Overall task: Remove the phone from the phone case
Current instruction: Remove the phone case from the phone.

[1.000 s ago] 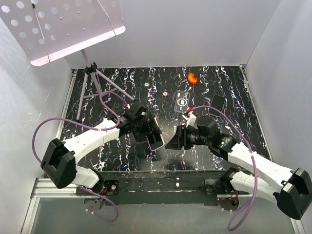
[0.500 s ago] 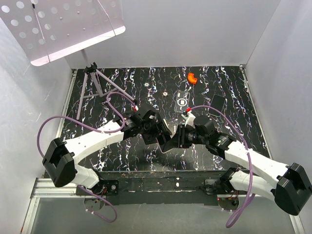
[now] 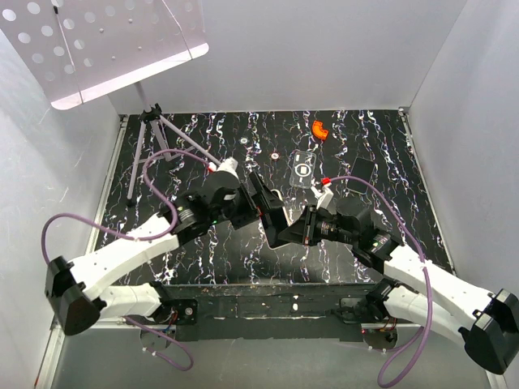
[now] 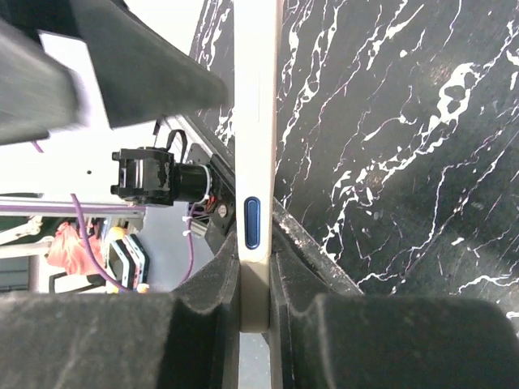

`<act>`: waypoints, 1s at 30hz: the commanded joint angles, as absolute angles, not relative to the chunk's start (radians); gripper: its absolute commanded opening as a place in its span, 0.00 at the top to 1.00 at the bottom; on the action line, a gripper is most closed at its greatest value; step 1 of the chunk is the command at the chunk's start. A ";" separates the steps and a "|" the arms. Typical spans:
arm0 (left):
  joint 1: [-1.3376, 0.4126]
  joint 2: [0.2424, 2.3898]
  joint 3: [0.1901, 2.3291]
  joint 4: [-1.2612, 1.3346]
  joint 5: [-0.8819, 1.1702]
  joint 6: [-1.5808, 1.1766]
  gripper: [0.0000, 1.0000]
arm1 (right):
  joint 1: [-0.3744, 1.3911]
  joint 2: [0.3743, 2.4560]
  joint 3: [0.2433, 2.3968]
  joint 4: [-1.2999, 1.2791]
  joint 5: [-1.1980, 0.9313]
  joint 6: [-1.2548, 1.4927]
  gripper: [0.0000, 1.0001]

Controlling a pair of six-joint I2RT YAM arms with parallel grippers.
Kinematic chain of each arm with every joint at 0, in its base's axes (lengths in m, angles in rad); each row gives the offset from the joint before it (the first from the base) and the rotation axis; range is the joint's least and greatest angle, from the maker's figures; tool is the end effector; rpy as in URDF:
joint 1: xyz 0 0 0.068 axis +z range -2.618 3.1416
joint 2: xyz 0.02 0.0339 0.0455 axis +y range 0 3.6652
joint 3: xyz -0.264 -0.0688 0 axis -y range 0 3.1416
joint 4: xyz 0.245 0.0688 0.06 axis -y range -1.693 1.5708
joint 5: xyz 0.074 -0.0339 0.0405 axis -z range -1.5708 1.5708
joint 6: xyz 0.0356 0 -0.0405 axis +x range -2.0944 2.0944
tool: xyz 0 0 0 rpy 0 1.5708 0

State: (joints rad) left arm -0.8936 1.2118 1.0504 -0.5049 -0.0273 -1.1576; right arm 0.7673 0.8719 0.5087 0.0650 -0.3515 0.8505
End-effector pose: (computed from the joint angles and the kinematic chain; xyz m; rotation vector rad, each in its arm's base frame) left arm 0.1667 -0.2058 0.3128 -0.3407 2.4416 -1.0066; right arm 0.1377 0.1499 0.2531 -0.1879 2.1095 1.3799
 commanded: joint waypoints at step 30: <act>-0.864 1.069 0.724 0.534 0.304 -1.157 0.30 | 0.607 0.738 0.425 0.557 -0.689 1.167 0.99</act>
State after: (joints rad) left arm -0.8604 1.1164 0.7601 0.3355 0.2375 -1.1431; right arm 0.6167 0.7601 0.4282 0.4316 -0.6914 1.1164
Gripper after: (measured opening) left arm 0.680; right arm 0.188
